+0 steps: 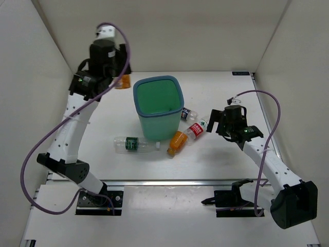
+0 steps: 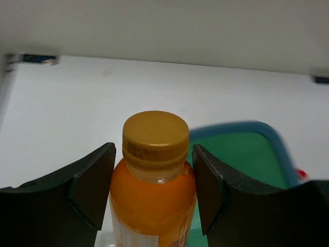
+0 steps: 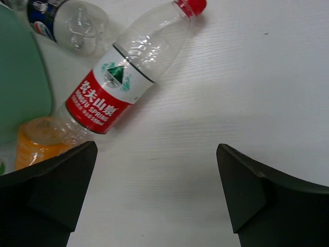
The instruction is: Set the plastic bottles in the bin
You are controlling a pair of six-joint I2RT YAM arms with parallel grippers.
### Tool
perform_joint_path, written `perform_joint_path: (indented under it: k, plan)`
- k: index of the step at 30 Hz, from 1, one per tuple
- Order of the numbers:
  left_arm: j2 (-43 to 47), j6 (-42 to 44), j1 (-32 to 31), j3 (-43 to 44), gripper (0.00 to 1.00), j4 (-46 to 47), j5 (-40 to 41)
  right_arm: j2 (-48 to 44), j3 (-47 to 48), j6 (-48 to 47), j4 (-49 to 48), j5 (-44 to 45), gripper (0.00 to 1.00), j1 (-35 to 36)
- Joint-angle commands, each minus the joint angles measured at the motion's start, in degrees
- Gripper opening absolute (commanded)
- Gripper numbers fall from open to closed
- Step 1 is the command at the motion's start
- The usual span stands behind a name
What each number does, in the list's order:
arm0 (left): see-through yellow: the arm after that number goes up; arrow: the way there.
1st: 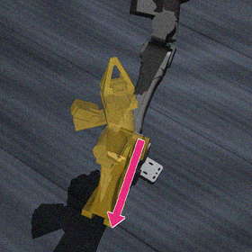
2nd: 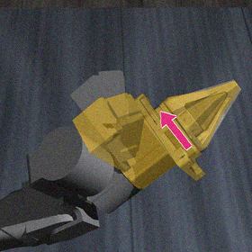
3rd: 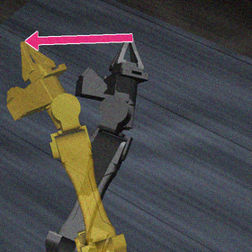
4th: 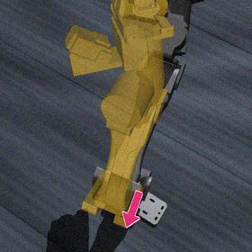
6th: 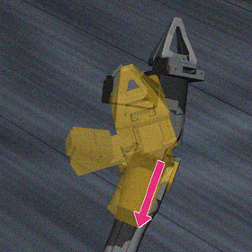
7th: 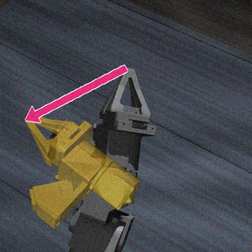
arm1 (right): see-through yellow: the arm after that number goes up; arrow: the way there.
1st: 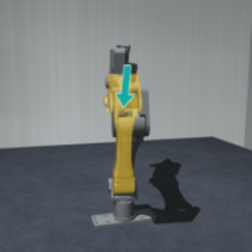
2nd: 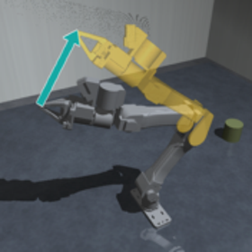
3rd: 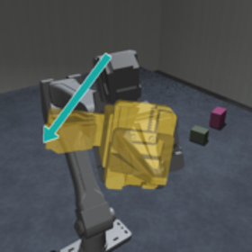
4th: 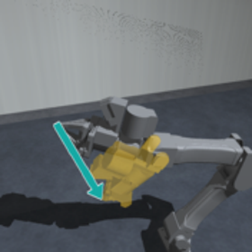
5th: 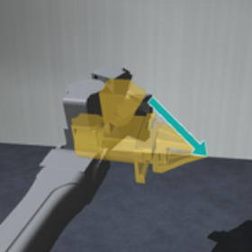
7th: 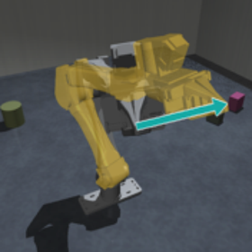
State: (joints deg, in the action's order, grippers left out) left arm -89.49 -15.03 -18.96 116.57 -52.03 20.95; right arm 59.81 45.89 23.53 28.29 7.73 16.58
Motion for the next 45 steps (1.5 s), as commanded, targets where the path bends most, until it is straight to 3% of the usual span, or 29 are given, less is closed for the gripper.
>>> perform_joint_path:
  k: [1, 5, 10, 11, 13, 16, 21, 25, 28, 33, 36, 45]
  plan:
    - [-1.12, 1.14, -10.73, -2.57, 0.5, 6.67, -7.03, 1.71, 0.96, -0.41, 0.53, 2.64, 0.99, -0.85]
    - [-4.37, -1.67, -13.29, -5.38, 0.47, 12.12, -14.53, 2.59, 0.78, 1.25, -0.78, 2.74, 1.0, -1.81]
    - [-5.69, 0.26, -16.81, -6.53, 0.51, 13.0, -13.38, 3.38, 0.43, 2.74, -2.19, 2.03, 1.0, -3.74]
    - [-5.52, 0.52, -16.98, -6.97, 0.55, 12.92, -14.52, 4.34, 1.21, 3.45, -2.36, 1.59, 0.99, -4.01]
    - [-5.52, 0.7, -17.42, -7.15, 0.76, 12.05, -14.89, 5.57, 1.66, 4.94, -2.1, 2.02, 0.99, -3.92]
    - [-4.99, 2.02, -18.39, -7.24, 0.98, 11.08, -13.57, 7.77, 3.42, 4.86, -2.71, 3.87, 1.0, -1.91]
    - [0.88, 1.41, -16.73, -10.39, 0.99, 10.28, -12.08, 12.16, 6.49, 7.14, -3.33, 4.93, 1.0, -1.02]
    - [11.07, -2.8, -12.34, -23.1, 0.99, 10.72, -8.13, 15.41, 7.46, 9.16, -4.47, 4.85, 0.99, -1.64]
    - [18.8, -8.24, -5.23, -34.79, 0.99, 8.89, -4.0, 17.43, 8.6, 10.57, -4.83, 5.02, 1.0, -1.81]
    - [28.56, -12.83, 13.49, -49.75, 0.99, 4.84, -4.51, 22.0, 9.83, 11.8, -5.62, 5.1, 0.99, -1.46]
    - [31.83, -13.01, 11.33, -53.46, 0.99, 4.04, 0.92, 25.86, 11.5, 13.21, -6.58, 5.37, 0.98, -0.85]
    - [33.59, -12.93, 10.96, -54.96, 0.99, 3.6, -2.94, 33.88, 11.07, 16.55, -10.71, 6.86, 0.93, 0.21]
